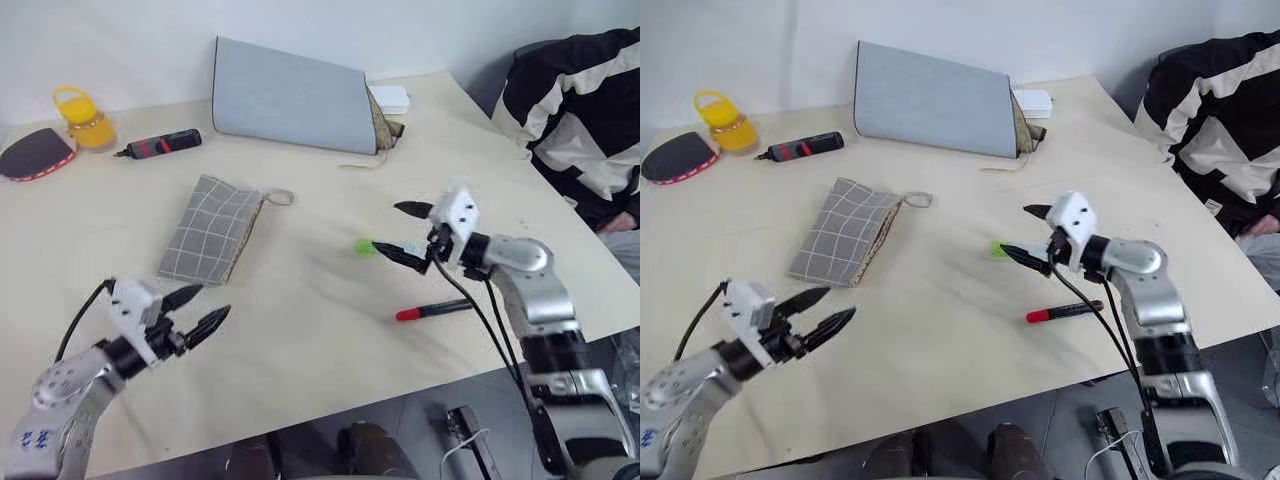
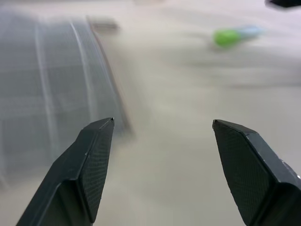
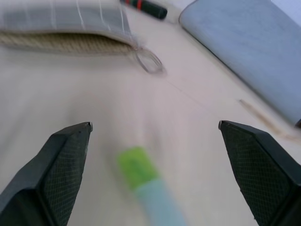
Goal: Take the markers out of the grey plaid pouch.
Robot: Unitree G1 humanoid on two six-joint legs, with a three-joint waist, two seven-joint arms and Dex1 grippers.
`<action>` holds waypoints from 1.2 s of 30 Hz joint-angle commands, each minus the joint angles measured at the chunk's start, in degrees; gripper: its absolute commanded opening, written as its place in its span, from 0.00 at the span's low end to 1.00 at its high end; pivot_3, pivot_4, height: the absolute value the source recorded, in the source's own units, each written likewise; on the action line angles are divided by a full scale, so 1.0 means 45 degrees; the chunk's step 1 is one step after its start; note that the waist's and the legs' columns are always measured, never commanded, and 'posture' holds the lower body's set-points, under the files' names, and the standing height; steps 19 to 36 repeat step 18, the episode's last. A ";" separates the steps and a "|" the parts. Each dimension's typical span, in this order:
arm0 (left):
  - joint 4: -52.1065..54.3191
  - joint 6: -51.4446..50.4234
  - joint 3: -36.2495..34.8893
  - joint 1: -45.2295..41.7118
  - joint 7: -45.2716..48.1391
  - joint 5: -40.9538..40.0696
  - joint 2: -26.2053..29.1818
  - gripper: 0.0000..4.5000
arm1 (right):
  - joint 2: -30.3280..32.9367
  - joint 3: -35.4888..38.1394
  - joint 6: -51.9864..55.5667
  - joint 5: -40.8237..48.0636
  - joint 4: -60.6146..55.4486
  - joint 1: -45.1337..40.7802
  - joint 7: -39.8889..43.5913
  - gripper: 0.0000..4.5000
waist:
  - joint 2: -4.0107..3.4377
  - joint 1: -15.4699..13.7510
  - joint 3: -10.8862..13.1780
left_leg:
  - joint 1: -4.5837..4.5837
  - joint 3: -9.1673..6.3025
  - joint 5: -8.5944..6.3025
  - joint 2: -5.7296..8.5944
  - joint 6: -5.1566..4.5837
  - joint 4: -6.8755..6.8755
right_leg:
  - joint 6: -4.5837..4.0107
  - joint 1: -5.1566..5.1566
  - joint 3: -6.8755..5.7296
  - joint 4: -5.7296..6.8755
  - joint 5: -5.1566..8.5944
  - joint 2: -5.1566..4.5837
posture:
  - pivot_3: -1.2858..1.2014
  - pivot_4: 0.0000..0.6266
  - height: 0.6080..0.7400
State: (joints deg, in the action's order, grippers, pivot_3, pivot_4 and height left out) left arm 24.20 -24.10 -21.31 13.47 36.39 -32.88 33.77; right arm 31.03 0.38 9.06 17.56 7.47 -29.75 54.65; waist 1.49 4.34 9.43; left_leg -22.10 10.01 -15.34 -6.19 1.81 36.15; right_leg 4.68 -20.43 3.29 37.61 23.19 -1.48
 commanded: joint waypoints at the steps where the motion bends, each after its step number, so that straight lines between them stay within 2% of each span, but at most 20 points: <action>1: 0.0746 0.0403 -0.1239 0.0268 -0.0337 -0.0216 -0.0057 0.79 | 0.1074 0.0789 0.0020 0.0746 -0.1525 0.1505 0.0972 1.00 | 0.0001 -0.0111 -0.0001 | 0.0000 -0.0008 0.0001 0.0003 -0.0002 0.0000 | 0.0000 0.0019 -0.0003 -0.0024 0.0000 0.0001 | 0.52 0.24 1.00; 5: 0.0184 0.0828 -0.2304 0.0560 -0.0449 -0.0281 -0.0280 0.79 | 0.1973 0.1849 -0.1285 0.0646 -0.1368 0.3166 0.1205 1.00 | -0.0001 -0.0273 0.0000 | 0.0011 -0.0007 -0.0003 0.0034 -0.0027 0.0002 | 0.0000 0.0103 0.0000 -0.0151 0.0000 -0.0008 | 0.52 0.24 1.00; 10: -0.0579 0.1650 -0.2944 0.1256 -0.0274 0.0115 -0.0574 0.79 | 0.2127 0.3396 -0.2516 -0.0042 0.0495 0.3617 -0.0588 1.00 | 0.0001 -0.0234 0.0001 | 0.0061 -0.0006 -0.0015 0.0063 -0.0041 -0.0004 | 0.0000 0.0179 0.0000 -0.0209 0.0000 -0.0006 | 0.52 0.24 1.00; 15: -0.1482 0.2688 -0.3539 0.2031 0.0186 0.0381 -0.0697 0.79 | 0.2517 0.4024 -0.3850 0.0009 0.1698 0.4416 -0.0013 1.00 | 0.0001 -0.0227 0.0001 | 0.0119 0.0001 -0.0034 0.0063 -0.0019 -0.0040 | -0.0013 0.0226 0.0007 -0.0243 0.0007 0.0008 | 0.52 0.24 1.00; 18: -0.2217 0.3747 -0.3734 0.2300 0.0758 0.0837 -0.0534 0.79 | 0.2816 0.4091 -0.4327 0.0279 0.2559 0.4602 0.0919 1.00 | 0.0002 -0.0209 0.0003 | 0.0122 0.0020 -0.0040 0.0065 -0.0025 -0.0038 | -0.0012 0.0230 0.0017 -0.0253 0.0008 0.0007 | 0.52 0.24 1.00; 36: -0.2217 0.3747 -0.3734 0.2300 0.0758 0.0837 -0.0534 0.79 | 0.2816 0.4091 -0.4327 0.0279 0.2559 0.4602 0.0919 1.00 | 0.0002 -0.0209 0.0003 | 0.0122 0.0020 -0.0040 0.0065 -0.0025 -0.0038 | -0.0012 0.0230 0.0017 -0.0253 0.0008 0.0007 | 0.52 0.24 1.00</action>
